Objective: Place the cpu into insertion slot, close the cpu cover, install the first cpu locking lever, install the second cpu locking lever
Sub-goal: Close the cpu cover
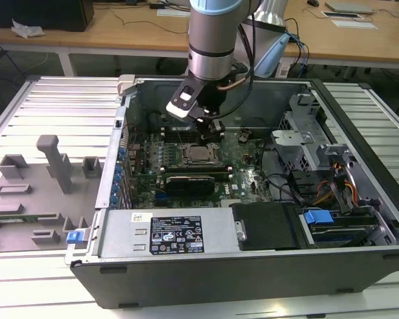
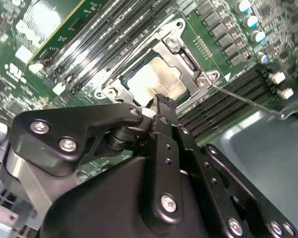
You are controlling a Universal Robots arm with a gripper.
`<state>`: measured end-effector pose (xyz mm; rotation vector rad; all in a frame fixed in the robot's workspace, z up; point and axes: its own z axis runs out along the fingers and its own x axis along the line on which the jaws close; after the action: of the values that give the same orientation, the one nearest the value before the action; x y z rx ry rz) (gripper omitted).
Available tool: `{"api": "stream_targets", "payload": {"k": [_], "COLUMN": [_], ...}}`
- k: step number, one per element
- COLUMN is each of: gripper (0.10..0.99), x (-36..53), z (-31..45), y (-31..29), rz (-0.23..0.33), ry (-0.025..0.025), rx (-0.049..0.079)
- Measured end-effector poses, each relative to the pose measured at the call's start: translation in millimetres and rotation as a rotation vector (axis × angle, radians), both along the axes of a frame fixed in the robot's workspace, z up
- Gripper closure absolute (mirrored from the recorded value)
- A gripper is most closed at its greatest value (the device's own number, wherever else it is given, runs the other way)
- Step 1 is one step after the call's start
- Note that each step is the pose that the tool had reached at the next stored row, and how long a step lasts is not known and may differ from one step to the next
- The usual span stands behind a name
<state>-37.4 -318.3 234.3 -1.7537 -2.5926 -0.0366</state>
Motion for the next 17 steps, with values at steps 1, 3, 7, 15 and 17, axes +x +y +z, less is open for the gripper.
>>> {"api": "stream_targets", "payload": {"k": [1,3,7,15,17], "gripper": [0.980,0.980,0.980,0.980,0.980], "x": [0.0,0.0,0.0,0.0,0.0], "z": [0.0,-0.1,-0.3,-0.7,-0.8], "y": [0.0,0.0,0.0,0.0,0.0], "rz": [0.021,0.059,0.162,0.348,0.390], "ry": [0.0000,0.0000,0.0000,0.0002,0.0002], "rx": [0.000,0.000,-0.001,-0.003,-0.004]}}
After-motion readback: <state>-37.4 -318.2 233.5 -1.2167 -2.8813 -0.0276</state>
